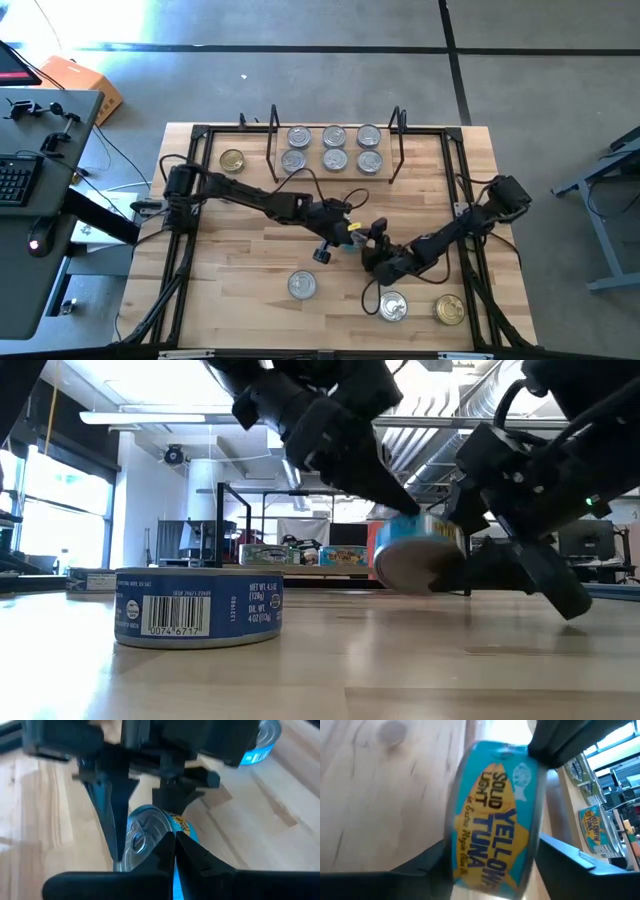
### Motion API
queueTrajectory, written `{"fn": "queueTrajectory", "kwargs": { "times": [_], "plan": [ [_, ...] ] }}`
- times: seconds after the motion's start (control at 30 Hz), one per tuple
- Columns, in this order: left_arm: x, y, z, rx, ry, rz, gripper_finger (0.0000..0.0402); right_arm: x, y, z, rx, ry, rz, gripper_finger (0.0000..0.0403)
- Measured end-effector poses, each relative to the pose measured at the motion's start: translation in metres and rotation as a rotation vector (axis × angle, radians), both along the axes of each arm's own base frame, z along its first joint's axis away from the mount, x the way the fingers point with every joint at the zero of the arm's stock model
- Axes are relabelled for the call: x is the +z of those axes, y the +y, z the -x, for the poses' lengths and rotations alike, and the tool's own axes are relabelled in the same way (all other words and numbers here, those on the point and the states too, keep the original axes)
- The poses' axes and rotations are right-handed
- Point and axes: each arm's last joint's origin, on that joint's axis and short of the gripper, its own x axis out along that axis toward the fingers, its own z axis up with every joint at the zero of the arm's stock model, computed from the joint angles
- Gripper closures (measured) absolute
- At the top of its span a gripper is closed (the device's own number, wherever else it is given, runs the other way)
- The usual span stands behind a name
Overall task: Stack canned seafood by type on shelf
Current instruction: Stack the light blue tuna can on top of the light blue tuna can on the shelf
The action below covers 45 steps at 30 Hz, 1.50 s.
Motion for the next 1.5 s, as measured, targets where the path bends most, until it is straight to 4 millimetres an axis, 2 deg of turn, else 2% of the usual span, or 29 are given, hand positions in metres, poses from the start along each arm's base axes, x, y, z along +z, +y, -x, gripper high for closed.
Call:
{"fn": "queueTrajectory", "kwargs": {
  "times": [0.13, 0.27, 0.4, 0.53, 0.6, 0.7, 0.87, 0.97, 1.07, 1.17, 1.3, 1.4, 1.5],
  "plan": [
    [0.006, 0.001, 0.004, 0.011, 0.012, -0.010, 0.0401, 0.002, -0.004, -0.004, -0.013, -0.025, -0.012, 0.0212],
    [0.008, 0.003, 0.012, 0.031, 0.092, -0.031, 0.0401, 0.005, -0.002, -0.007, -0.017, -0.037, -0.055, 0.0281],
    [0.017, 0.008, 0.029, 0.144, 0.213, -0.114, 0.0393, 0.014, -0.004, -0.008, -0.036, 0.012, -0.146, 0.0285],
    [0.035, 0.011, 0.052, 0.330, 0.298, -0.199, 0.0391, 0.036, -0.011, -0.011, -0.108, 0.062, -0.166, 0.0285],
    [0.038, 0.008, 0.066, 0.394, 0.293, -0.222, 0.0393, 0.050, -0.017, -0.014, -0.142, 0.090, -0.155, 0.0285],
    [0.032, -0.001, 0.088, 0.410, 0.213, -0.186, 0.0397, 0.072, -0.033, -0.020, -0.168, 0.119, -0.116, 0.0285],
    [0.011, -0.018, 0.124, 0.398, -0.007, -0.055, 0.0401, 0.105, -0.084, -0.043, -0.187, 0.097, -0.049, 0.0285],
    [-0.002, -0.028, 0.141, 0.382, -0.133, 0.020, 0.0401, 0.123, -0.129, -0.064, -0.194, 0.041, -0.083, 0.0285],
    [-0.015, -0.034, 0.155, 0.395, -0.211, 0.047, 0.0401, 0.133, -0.179, -0.085, -0.225, 0.004, -0.082, 0.0285],
    [-0.026, -0.036, 0.168, 0.432, -0.205, 0.024, 0.0401, 0.136, -0.227, -0.106, -0.241, 0.016, -0.058, 0.0285],
    [-0.035, -0.038, 0.178, 0.495, -0.175, 0.000, 0.0401, 0.117, -0.279, -0.129, -0.322, 0.154, 0.081, 0.0285],
    [-0.038, -0.037, 0.182, 0.524, -0.177, 0.002, 0.0401, 0.110, -0.308, -0.140, -0.378, 0.222, 0.155, 0.0285],
    [-0.040, -0.037, 0.184, 0.541, -0.173, 0.014, 0.0401, 0.105, -0.324, -0.141, -0.404, 0.283, 0.149, 0.0285]
  ]
}}
